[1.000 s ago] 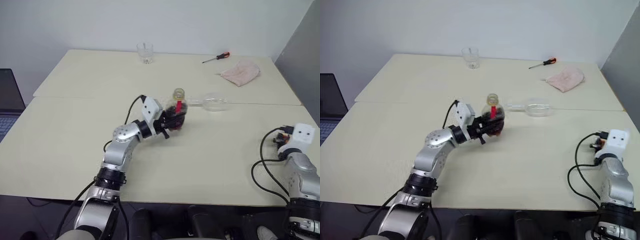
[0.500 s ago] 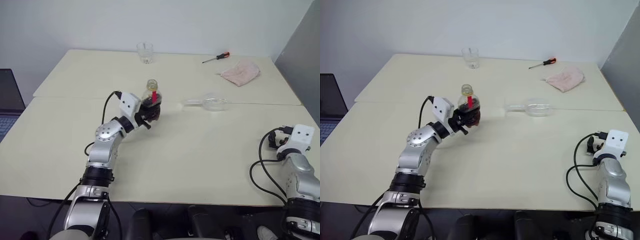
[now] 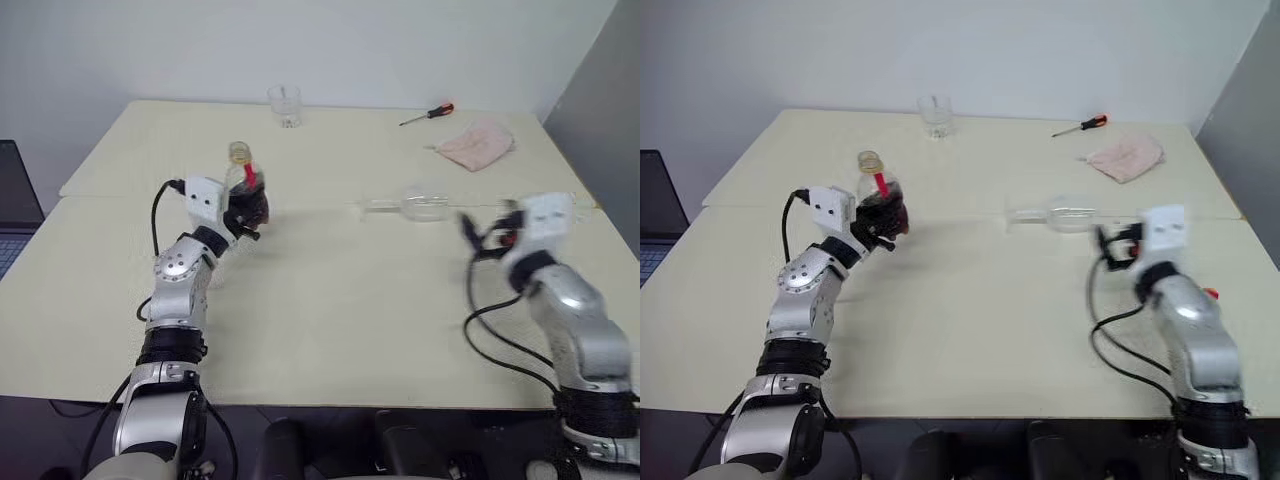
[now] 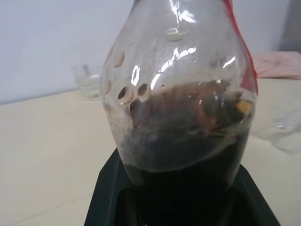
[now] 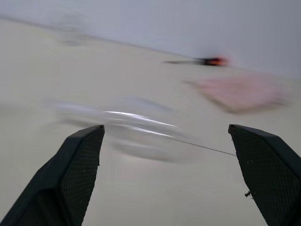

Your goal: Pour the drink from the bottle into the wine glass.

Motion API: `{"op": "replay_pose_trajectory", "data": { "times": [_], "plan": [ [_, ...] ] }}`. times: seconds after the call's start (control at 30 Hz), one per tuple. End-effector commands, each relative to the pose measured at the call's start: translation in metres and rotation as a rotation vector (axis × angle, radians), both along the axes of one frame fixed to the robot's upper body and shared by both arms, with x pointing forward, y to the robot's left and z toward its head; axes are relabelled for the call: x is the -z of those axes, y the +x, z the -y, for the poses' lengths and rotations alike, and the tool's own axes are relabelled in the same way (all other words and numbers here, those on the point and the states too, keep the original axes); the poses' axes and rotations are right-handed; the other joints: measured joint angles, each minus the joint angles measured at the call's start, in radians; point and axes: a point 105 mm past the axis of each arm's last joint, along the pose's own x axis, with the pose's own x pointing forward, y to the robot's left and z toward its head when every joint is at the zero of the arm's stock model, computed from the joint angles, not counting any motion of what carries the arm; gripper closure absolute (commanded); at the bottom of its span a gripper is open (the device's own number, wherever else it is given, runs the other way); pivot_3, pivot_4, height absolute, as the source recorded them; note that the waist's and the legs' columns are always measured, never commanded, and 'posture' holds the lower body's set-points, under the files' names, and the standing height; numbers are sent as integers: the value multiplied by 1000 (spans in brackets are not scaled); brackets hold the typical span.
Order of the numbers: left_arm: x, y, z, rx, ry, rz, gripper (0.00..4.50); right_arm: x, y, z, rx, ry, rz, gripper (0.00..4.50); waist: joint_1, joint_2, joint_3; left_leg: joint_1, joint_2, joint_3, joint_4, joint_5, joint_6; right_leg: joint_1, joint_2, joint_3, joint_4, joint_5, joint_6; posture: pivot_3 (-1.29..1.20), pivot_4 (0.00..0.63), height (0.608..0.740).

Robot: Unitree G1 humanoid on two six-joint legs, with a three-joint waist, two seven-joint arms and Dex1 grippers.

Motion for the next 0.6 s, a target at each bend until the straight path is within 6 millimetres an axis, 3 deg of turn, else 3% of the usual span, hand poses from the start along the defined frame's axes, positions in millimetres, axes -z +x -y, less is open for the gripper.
{"op": "replay_pose_trajectory", "data": {
  "times": [0.03,0.2,0.53,0.6],
  "plan": [
    [-12,1,-14,-89,-10,71,3447,-9,-13,-22,-131,-45,-6,0,12,-1,0,-1,0,-1,0,0,0,0,0,-1,-1,1,-1,0,150,740],
    [7,-2,-34,-194,-66,36,3447,-16,-42,-57,-385,-82,-39,0,23,-2,1,-3,-3,2,2,0,0,0,-8,-2,-2,2,-2,0,150,740],
    [25,-3,-38,-245,-136,-10,3447,-17,-37,-59,-374,-108,-42,0,22,-4,0,-2,-3,2,2,0,0,1,-6,-3,-1,3,0,0,150,740],
    [30,-4,-39,-260,-155,-21,2747,-16,-37,-59,-370,-108,-49,0,22,-4,0,-2,-3,2,2,0,0,1,-6,-3,-1,3,0,0,150,740]
  ]
}}
